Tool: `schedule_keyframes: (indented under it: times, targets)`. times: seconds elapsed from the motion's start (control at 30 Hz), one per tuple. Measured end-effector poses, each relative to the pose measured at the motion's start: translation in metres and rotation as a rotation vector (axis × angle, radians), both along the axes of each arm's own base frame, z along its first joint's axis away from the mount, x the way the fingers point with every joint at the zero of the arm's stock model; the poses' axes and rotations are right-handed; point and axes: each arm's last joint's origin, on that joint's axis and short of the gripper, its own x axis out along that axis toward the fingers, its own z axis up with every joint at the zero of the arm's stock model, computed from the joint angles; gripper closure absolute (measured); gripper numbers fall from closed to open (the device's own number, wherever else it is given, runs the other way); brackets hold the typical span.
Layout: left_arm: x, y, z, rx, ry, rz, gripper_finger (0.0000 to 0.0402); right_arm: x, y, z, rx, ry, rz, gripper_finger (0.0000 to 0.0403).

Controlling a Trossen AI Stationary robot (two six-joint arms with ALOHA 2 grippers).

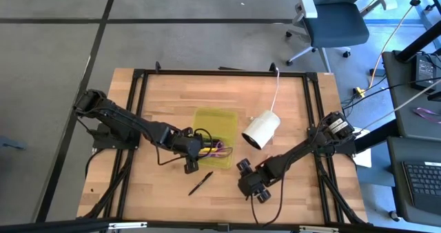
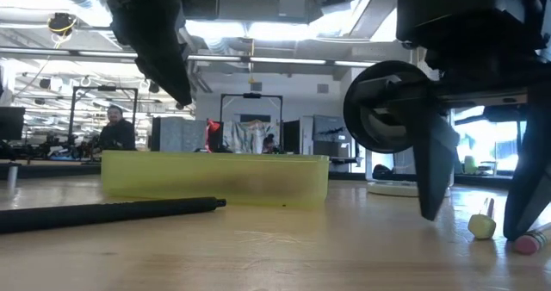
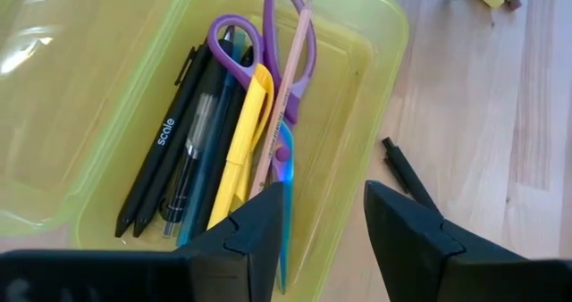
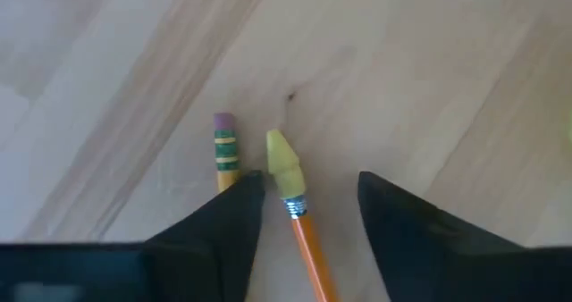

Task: Pick & place school supplies into a supply box
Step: Put the orange pencil into the yellow supply box

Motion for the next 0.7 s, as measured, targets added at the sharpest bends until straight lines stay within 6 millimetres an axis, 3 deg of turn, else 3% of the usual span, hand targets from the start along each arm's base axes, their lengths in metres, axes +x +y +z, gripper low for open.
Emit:
schedule_keyframes:
  times: [0.27, 0.7]
  targets:
    - [0.0, 0.0001, 0.0, 0.003, -0.001, 0.002, 0.0256, -0.0005, 0.0006, -0.0006, 0.016, 0.011, 0.006, 0.0291]
    - [-0.0039, 0.001, 0.0072, -0.013, -0.021, 0.016, 0.0256, -0.0017, -0.0003, 0.0001, 0.02, 0.024, -0.03, 0.0369]
